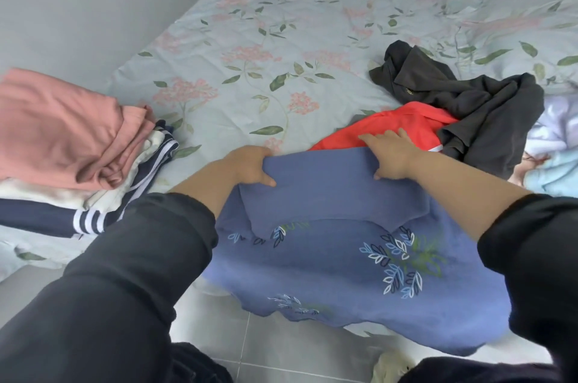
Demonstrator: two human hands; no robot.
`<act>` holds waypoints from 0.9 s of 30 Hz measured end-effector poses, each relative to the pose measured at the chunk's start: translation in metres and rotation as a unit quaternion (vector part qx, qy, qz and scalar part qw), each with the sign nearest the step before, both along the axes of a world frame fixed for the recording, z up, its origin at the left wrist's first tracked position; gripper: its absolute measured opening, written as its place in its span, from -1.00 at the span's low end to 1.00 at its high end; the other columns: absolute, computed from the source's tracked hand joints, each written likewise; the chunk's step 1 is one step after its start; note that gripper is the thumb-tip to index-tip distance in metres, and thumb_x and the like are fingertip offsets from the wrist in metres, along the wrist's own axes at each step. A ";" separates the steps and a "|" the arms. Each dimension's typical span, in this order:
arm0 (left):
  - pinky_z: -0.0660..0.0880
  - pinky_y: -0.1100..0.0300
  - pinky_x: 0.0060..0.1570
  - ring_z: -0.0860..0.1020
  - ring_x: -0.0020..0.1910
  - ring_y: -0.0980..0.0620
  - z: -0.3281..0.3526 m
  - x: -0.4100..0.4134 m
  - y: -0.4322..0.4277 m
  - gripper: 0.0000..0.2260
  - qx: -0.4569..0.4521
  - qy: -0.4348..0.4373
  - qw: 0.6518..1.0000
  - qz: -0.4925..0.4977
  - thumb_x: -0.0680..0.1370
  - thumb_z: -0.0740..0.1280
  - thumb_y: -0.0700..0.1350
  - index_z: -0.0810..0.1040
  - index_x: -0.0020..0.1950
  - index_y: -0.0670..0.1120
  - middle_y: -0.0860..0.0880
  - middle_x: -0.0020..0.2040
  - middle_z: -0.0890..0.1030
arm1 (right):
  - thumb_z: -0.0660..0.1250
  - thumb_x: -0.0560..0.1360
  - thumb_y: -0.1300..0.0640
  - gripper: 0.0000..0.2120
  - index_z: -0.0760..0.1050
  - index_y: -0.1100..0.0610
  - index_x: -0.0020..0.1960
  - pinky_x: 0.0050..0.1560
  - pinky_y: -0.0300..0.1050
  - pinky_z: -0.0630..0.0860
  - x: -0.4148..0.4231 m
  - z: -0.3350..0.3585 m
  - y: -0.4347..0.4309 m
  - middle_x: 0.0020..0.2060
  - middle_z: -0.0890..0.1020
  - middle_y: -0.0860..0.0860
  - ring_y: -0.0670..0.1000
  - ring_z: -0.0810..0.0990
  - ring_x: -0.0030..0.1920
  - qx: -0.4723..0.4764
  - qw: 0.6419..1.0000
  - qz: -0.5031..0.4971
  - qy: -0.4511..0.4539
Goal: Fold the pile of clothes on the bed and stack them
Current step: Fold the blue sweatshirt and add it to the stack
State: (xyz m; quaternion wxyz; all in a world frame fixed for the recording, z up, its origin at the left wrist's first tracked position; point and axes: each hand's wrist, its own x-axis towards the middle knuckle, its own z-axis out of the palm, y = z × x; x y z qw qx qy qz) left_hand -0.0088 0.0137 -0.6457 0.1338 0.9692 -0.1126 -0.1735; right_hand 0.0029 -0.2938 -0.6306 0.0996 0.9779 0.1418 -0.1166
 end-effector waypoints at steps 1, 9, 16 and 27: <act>0.35 0.15 -0.04 0.48 0.11 -0.11 0.005 0.002 0.002 -0.57 0.002 0.020 1.000 -0.012 0.41 0.51 -0.02 0.51 0.20 -0.13 -0.08 0.08 0.52 | 0.47 0.35 0.03 -0.38 0.33 0.07 0.34 0.27 0.08 0.23 0.002 0.005 -0.001 0.23 0.50 0.07 0.15 0.40 0.26 -0.014 1.000 0.004 -0.003; 0.25 0.18 -0.32 0.41 -0.21 -0.01 0.030 -0.016 0.019 -0.69 -0.036 0.003 0.999 0.003 0.38 0.52 -0.17 0.39 -0.36 -0.02 0.05 -0.34 0.42 | 0.30 0.41 0.22 -0.94 0.43 0.12 -0.13 -0.20 -0.11 0.25 -0.026 0.038 -0.010 -0.08 0.61 0.12 0.16 0.54 -0.06 0.025 0.995 0.018 -0.097; 0.30 0.18 -0.20 0.45 -0.17 -0.06 0.087 -0.046 0.023 -0.82 -0.037 -0.095 0.995 -0.008 0.37 0.50 -0.24 0.50 -0.25 -0.16 -0.02 -0.30 0.47 | 0.19 0.44 0.36 -0.85 0.34 0.17 -0.05 -0.26 -0.07 0.32 -0.074 0.096 -0.004 -0.13 0.49 0.12 0.16 0.47 -0.15 0.025 0.982 -0.013 -0.189; 0.32 0.17 -0.25 0.46 -0.17 -0.11 0.204 -0.054 0.015 -0.79 0.031 -0.220 0.975 0.023 0.37 0.51 -0.17 0.48 -0.28 -0.09 -0.03 -0.29 0.49 | 0.16 0.38 0.43 -0.83 0.31 0.19 -0.16 -0.24 -0.07 0.29 -0.096 0.200 -0.005 -0.23 0.44 0.12 0.15 0.39 -0.20 0.025 0.957 -0.031 -0.287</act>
